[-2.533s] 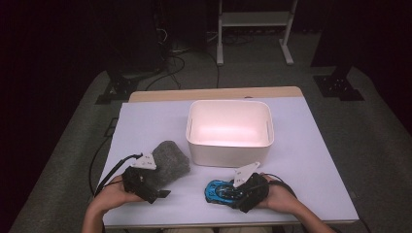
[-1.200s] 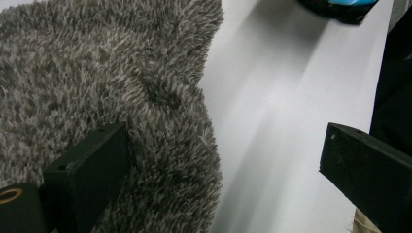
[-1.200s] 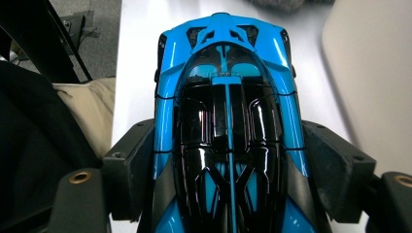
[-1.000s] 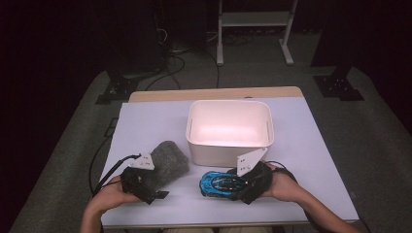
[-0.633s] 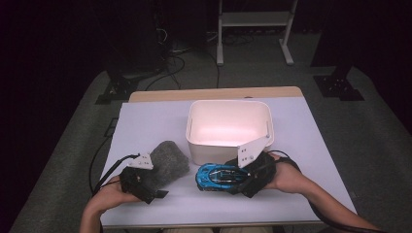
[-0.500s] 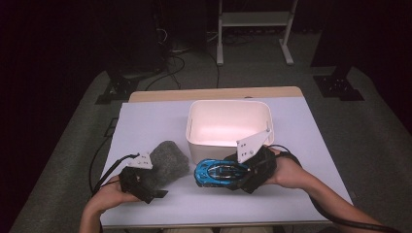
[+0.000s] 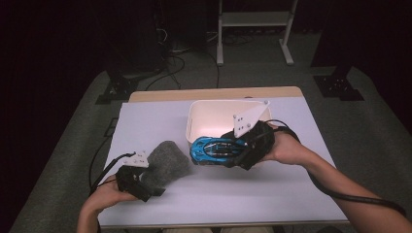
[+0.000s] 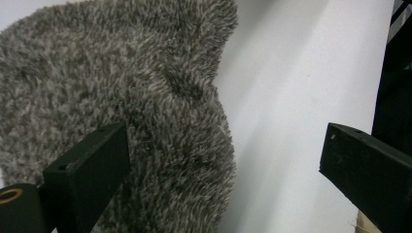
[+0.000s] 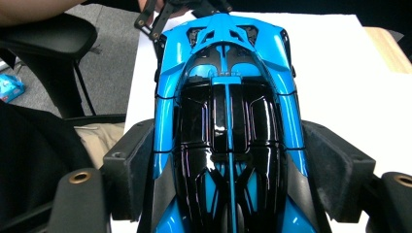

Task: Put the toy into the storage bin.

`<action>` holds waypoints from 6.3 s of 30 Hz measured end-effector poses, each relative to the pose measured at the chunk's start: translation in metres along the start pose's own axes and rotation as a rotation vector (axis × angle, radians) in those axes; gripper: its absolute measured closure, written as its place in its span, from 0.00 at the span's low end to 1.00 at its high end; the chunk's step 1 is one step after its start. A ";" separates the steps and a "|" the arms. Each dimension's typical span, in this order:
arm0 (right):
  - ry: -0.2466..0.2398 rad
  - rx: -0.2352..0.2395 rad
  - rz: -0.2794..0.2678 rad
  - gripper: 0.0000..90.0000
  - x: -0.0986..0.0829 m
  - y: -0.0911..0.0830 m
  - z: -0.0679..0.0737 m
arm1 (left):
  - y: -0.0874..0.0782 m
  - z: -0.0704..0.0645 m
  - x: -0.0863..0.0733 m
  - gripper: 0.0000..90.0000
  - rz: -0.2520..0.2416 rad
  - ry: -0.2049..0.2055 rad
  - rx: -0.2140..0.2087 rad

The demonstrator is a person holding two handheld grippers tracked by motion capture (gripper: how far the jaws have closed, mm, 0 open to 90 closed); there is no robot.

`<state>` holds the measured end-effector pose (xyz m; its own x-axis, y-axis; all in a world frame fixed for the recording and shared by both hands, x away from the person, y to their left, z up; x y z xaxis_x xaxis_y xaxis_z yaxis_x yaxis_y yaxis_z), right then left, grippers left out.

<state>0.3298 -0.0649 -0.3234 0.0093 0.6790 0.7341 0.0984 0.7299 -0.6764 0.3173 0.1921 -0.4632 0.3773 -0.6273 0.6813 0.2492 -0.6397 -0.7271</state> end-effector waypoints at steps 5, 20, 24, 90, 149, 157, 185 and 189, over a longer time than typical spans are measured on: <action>0.010 -0.013 0.004 0.28 0.008 -0.005 -0.016 | -0.002 0.002 0.000 0.04 -0.007 -0.003 0.006; 0.056 -0.043 0.023 0.28 0.008 -0.007 -0.072 | -0.003 0.005 -0.003 0.04 -0.007 -0.018 0.010; 0.071 -0.046 0.032 0.28 0.003 -0.002 -0.083 | -0.002 0.005 -0.004 0.04 -0.006 -0.022 0.009; 0.170 0.021 0.187 0.28 -0.048 0.073 -0.122 | -0.002 0.006 -0.002 0.04 -0.017 -0.004 -0.036; 0.196 0.078 0.369 0.29 -0.067 0.108 -0.120 | -0.015 0.001 -0.004 0.04 -0.048 -0.001 -0.040; 0.203 0.085 0.379 0.30 -0.069 0.109 -0.120 | -0.016 0.000 -0.004 0.04 -0.050 -0.001 -0.041; 0.264 0.080 0.214 0.34 -0.042 0.067 -0.123 | -0.012 -0.002 -0.005 0.04 -0.045 -0.003 -0.043; 0.268 0.063 0.198 0.33 -0.040 0.055 -0.123 | -0.013 -0.003 -0.003 0.04 -0.046 0.008 -0.041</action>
<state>0.4573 -0.0614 -0.3821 0.2847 0.7694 0.5719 0.0071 0.5948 -0.8038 0.3100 0.2007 -0.4557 0.3589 -0.6007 0.7144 0.2291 -0.6853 -0.6913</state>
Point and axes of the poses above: each handheld gripper's, and its own axes: y roughly forward along the jaws, x roughly out of its top, z roughly to its left, the point moved 8 cm from there along y, roughly forward along the jaws, and after that the axes turned 2 degrees about y, right-handed, at the moved point
